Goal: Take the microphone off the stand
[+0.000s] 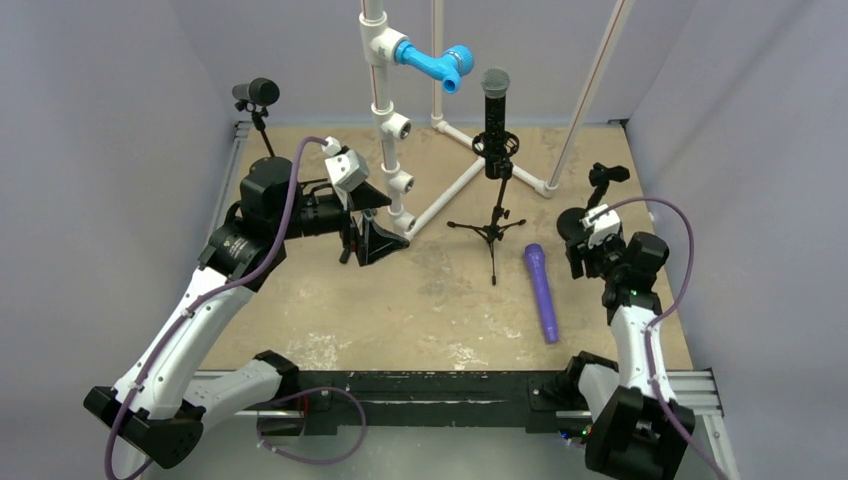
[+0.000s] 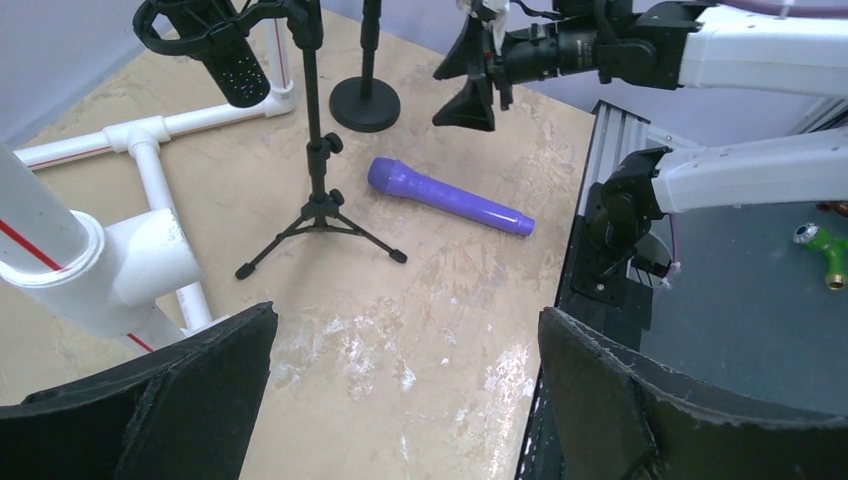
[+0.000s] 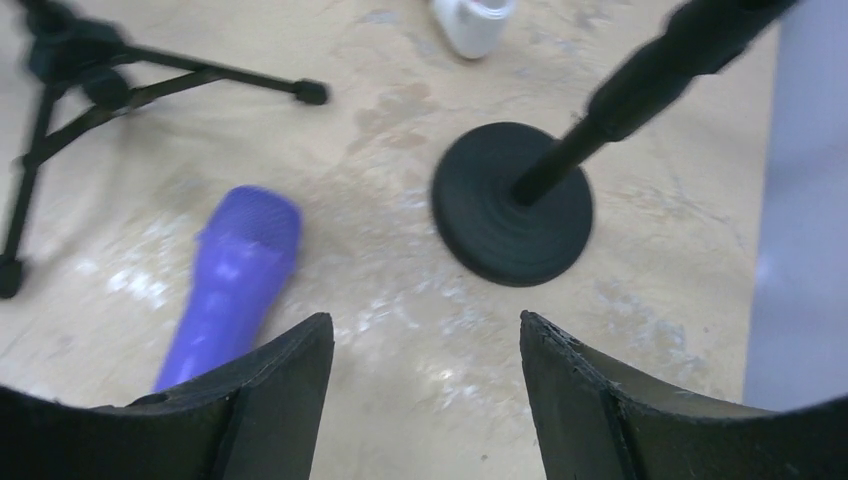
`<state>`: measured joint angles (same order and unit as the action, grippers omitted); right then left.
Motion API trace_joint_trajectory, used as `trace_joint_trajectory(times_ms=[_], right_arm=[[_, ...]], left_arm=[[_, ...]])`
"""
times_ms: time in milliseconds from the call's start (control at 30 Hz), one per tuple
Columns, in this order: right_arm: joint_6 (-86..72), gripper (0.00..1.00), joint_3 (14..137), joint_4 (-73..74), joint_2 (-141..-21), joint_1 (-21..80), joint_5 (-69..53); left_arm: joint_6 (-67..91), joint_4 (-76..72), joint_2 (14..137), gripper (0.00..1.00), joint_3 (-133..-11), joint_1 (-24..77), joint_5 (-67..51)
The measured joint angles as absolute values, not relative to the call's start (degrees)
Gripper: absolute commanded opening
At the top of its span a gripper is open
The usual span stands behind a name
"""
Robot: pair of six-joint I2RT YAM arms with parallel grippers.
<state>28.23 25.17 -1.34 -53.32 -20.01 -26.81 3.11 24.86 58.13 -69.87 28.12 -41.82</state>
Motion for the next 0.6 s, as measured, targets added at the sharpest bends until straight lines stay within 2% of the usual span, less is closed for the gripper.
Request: trace_joint_trajectory(times_ms=[133,333,467,600], right_arm=[[32.84,0.65,27.88,12.75,-47.40,-19.99,-34.50],[35.81,0.64,36.51,28.53,-48.66,-19.99,-47.51],[34.57,0.64,42.24,32.29,-51.46,-18.96,-52.29],[30.87,0.64,46.74,31.81,-53.56,-13.10,-52.03]], left_arm=[[2.42,25.04,58.06,1.00,-69.87,28.12,-41.25],[2.31,25.02,58.04,1.00,-69.87,28.12,-40.80],[2.31,25.02,58.06,1.00,-69.87,28.12,-40.47],[2.26,25.02,58.19,1.00,-69.87,28.12,-40.16]])
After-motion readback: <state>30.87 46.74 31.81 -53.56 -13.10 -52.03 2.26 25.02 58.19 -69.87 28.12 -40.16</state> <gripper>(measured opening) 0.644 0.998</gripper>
